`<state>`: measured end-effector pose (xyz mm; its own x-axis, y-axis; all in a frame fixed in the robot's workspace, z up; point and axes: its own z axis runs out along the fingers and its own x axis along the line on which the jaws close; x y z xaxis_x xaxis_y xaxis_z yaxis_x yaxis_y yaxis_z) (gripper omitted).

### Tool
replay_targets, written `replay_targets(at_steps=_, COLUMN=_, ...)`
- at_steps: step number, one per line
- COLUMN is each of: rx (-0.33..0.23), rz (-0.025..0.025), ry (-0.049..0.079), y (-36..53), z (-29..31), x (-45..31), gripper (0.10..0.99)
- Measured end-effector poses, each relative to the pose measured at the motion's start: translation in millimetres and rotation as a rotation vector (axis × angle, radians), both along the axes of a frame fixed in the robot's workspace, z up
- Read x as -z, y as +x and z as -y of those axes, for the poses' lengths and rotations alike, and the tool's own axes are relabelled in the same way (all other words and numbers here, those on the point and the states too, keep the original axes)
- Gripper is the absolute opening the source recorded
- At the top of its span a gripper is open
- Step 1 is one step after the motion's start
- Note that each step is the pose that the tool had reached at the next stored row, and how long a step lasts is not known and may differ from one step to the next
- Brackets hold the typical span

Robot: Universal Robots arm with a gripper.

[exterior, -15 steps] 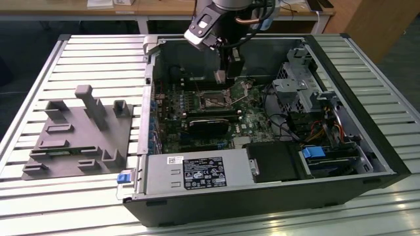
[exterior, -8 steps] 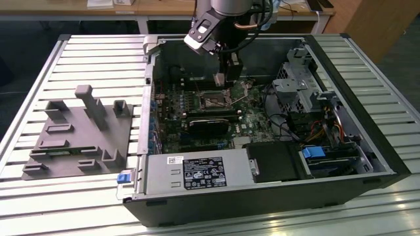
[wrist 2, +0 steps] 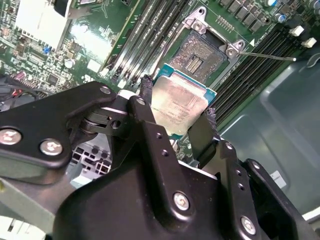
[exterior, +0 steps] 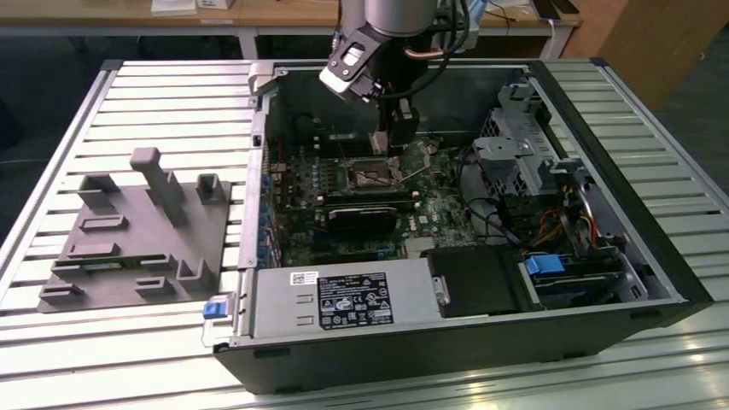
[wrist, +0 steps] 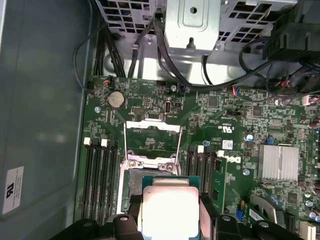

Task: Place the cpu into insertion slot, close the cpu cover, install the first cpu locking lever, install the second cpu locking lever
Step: 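Place the cpu into insertion slot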

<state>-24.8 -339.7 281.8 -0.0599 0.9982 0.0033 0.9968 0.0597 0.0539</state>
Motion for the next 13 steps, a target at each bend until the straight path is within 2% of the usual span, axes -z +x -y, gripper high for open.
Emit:
replay_targets(at_steps=8, rx=0.0, rz=-0.007, ry=0.0, y=0.0, z=-1.1, x=10.1, gripper=0.537)
replay_targets(at_steps=13, rx=0.0, rz=-0.012, ry=-0.001, y=0.0, z=-1.1, x=12.3, gripper=0.537)
